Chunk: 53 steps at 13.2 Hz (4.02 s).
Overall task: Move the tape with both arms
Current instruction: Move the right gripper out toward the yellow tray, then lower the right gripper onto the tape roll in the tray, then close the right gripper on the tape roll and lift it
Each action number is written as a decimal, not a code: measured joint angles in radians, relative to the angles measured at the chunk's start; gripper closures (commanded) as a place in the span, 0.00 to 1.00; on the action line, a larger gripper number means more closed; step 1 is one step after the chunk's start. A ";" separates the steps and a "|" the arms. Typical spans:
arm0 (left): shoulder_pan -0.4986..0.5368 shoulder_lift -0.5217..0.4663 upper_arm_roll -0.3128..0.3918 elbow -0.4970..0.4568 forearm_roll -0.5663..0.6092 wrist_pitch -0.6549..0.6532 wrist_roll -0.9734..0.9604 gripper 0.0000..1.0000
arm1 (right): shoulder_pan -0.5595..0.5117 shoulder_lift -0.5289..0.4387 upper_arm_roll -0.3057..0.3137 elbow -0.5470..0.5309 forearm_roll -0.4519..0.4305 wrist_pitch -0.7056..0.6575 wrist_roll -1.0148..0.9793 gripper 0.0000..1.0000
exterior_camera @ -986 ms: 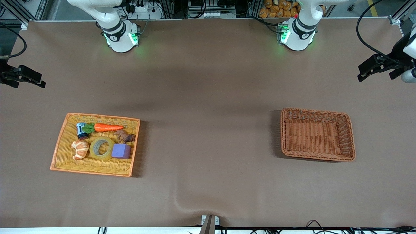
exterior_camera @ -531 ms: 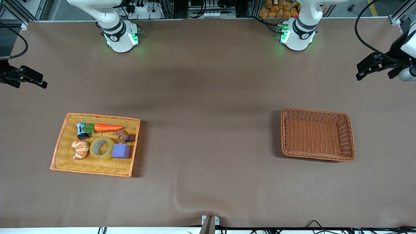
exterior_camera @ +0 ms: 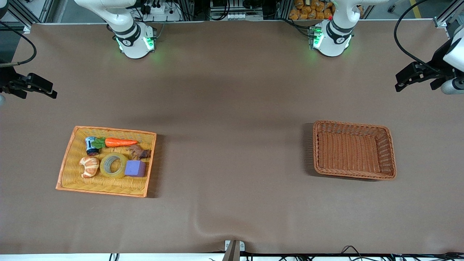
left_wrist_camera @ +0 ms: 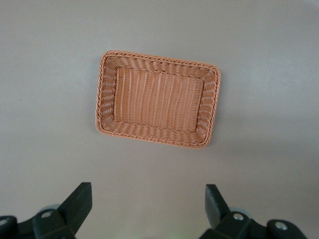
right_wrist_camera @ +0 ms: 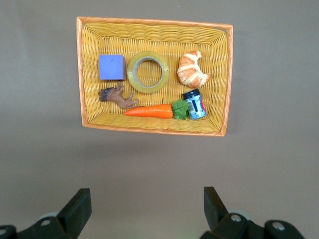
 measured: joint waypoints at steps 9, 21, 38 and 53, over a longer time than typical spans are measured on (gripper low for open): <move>-0.003 0.015 -0.002 0.000 0.000 0.000 0.000 0.00 | 0.051 0.060 0.002 -0.072 0.000 0.136 -0.001 0.00; -0.009 0.018 -0.007 0.000 0.000 0.000 0.000 0.00 | 0.090 0.591 0.009 -0.156 0.077 0.702 -0.357 0.00; -0.025 0.050 -0.008 -0.001 0.000 0.000 0.000 0.00 | 0.105 0.518 0.018 0.065 0.090 0.356 -0.408 0.70; -0.025 0.082 -0.004 0.000 0.000 0.049 0.000 0.00 | 0.102 0.702 0.010 -0.016 0.087 0.604 -0.412 1.00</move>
